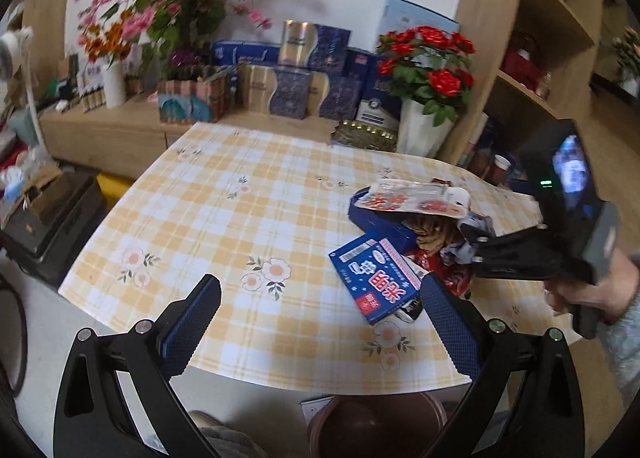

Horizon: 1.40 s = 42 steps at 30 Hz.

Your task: Collect trash

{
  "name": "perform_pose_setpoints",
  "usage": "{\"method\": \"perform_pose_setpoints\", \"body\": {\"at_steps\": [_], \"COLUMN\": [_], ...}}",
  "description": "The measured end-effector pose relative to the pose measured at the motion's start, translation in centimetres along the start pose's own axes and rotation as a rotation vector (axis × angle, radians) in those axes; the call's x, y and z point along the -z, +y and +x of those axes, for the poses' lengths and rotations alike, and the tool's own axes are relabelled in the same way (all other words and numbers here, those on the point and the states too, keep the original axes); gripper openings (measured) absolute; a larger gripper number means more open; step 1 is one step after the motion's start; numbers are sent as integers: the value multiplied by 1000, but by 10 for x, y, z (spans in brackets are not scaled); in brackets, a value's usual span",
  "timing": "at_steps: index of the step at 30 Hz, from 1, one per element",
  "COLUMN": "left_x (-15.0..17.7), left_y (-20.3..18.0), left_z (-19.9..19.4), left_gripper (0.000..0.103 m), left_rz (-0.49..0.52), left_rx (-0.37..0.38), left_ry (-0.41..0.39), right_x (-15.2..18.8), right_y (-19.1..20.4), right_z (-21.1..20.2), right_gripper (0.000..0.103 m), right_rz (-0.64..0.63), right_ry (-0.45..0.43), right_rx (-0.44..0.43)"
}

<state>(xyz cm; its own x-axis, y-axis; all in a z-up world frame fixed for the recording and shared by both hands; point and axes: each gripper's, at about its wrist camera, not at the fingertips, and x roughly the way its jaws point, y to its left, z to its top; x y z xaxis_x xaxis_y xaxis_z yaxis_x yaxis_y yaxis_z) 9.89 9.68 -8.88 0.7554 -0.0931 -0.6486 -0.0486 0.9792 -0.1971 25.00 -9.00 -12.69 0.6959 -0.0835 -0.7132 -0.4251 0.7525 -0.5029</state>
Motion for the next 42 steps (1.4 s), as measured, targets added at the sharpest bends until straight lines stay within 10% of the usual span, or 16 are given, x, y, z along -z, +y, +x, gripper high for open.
{"method": "perform_pose_setpoints", "body": {"at_steps": [9, 11, 16, 28, 42], "left_x": [7, 9, 12, 14, 3], "left_y": [35, 39, 42, 1, -48], "left_z": [26, 33, 49, 119, 207], "left_gripper": [98, 98, 98, 98, 98], "left_rz": [-80, -96, -163, -303, -307], "left_rx": [6, 9, 70, 247, 88], "left_ry": [67, 83, 123, 283, 366], "right_x": [-44, -52, -66, 3, 208], "right_y": [33, 30, 3, -111, -138], "right_z": [80, 80, 32, -75, -110], "right_gripper": [90, 48, 13, 12, 12], "right_rz": [-126, -108, 3, 391, 680], "right_ry": [87, 93, -86, -397, -244], "right_rx": [60, 3, -51, -54, 3]}}
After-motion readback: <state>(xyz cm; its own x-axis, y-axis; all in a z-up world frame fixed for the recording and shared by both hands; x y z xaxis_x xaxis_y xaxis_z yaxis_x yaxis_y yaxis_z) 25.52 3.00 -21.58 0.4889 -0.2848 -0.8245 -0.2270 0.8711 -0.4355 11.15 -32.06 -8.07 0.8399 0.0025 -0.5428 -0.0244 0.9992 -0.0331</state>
